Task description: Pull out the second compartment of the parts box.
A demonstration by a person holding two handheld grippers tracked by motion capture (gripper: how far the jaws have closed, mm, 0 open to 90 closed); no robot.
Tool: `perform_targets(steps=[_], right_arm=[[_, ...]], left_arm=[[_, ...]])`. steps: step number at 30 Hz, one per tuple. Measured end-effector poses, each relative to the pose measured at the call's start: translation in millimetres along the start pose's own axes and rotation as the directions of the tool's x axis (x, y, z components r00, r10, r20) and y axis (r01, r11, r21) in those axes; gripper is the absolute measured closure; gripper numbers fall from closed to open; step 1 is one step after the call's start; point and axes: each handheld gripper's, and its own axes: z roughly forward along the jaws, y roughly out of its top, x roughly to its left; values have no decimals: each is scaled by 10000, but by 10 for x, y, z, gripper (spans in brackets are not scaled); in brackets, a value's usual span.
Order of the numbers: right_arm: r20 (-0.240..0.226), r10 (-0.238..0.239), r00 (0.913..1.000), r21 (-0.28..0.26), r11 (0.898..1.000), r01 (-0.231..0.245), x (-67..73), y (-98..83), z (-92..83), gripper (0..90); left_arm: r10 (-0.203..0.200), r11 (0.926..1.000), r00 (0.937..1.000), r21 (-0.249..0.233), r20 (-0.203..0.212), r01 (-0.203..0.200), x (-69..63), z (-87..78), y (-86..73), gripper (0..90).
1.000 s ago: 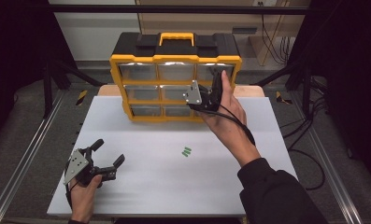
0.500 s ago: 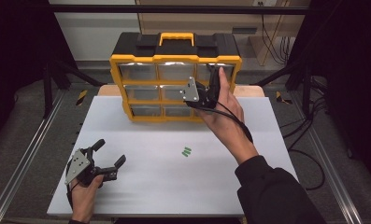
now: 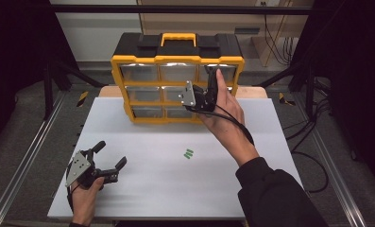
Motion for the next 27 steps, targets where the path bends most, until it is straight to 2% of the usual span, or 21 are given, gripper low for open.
perform_targets(steps=[5, 6, 14, 27], right_arm=[[133, -239, 9996, -96, 9997, 240, 28, 17, -11, 202], [187, -458, 9988, -135, 9988, 461, 32, 24, -13, 216], [597, -991, 9933, -172, 9948, 1003, 91, 35, 1, 253], [1137, -1451, 9829, -9, 9893, 1461, 164, 55, 46, 340]], left_arm=[[13, 10000, 10000, 5, -14, -13, 3, -2, 0, 5], [17, 10000, 10000, 11, -17, -17, 3, -3, 0, 5], [75, 10000, 10000, 33, -16, -75, -3, 1, 0, 5], [89, 10000, 10000, 27, 6, -89, -7, 1, 1, 5]])
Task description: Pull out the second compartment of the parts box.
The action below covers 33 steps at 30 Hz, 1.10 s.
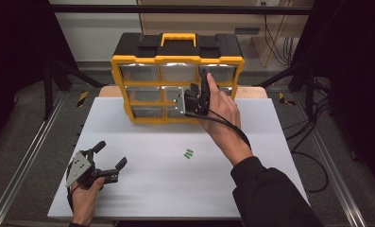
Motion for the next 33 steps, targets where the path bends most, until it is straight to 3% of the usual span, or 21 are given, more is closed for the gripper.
perform_targets(steps=[20, 33], right_arm=[[422, -471, 9980, -174, 9987, 479, 15, 72, 7, 443], [616, -867, 9943, -213, 9959, 882, 58, 111, 114, 552]], left_arm=[[50, 10000, 10000, 38, 11, -50, -1, 0, -1, 5], [41, 10000, 10000, 60, 13, -41, 1, 0, -5, 5]])
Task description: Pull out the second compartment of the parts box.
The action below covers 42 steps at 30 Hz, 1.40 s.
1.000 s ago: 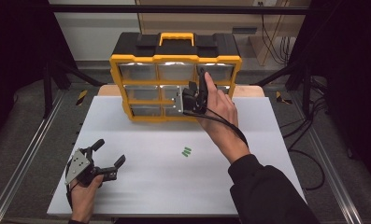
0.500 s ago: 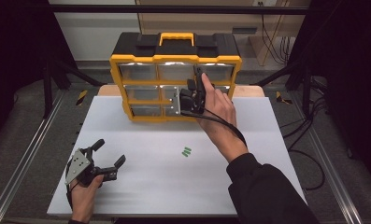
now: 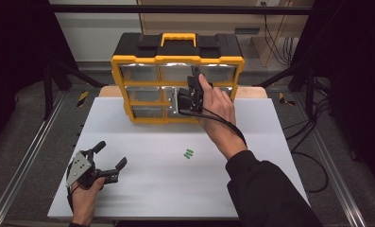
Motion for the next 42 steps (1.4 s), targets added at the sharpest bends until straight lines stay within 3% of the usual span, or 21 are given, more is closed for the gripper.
perform_targets(steps=[20, 27, 42], right_arm=[[208, -382, 9991, 18, 9993, 381, 39, 16, 136, 669], [172, -212, 9996, -13, 9998, 212, 33, 28, 156, 687], [201, -342, 9992, 2, 9994, 342, 43, 27, 170, 695]], left_arm=[[-8, 10000, 10000, 38, 19, 8, 2, 2, -3, 7], [-15, 10000, 10000, 36, 29, 15, 3, 3, -4, 7], [1, 10000, 10000, 21, 39, -1, 2, 0, -1, 7]])
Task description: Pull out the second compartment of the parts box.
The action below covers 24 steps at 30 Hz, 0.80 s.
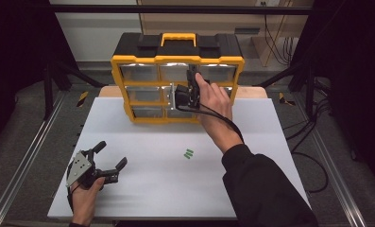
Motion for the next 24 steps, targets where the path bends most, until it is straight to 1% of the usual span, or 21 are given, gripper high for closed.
perform_targets(steps=[3, 8, 9, 10, 12, 13, 24], right_arm=[[34, -113, 9999, 11, 9999, 113, 8, -3, 1, 695], [10, -149, 9999, 60, 9999, 148, 12, -14, 15, 696], [-8, -126, 9999, 144, 9998, 126, 14, -14, 13, 696], [11, -113, 9999, 72, 9999, 113, 16, -18, 20, 696], [33, -138, 9999, 136, 9998, 137, 15, -19, 18, 696], [51, -118, 9999, 42, 9999, 118, 15, -23, 24, 697], [51, -210, 9998, 104, 9997, 209, 20, -31, 42, 699]], left_arm=[[-3, 10000, 10000, -3, 4, 3, 2, 0, -1, 7], [25, 10000, 10000, 8, 24, -25, -1, 0, 0, 7], [26, 10000, 10000, 8, 23, -26, -1, 0, 1, 7], [21, 10000, 10000, 6, 19, -21, 0, -1, 1, 8], [-12, 10000, 10000, -12, 5, 12, 2, -2, 0, 7], [-17, 10000, 10000, -22, -3, 17, 4, -3, 1, 7], [-23, 10000, 10000, -28, -3, 23, 4, -5, 1, 7]])
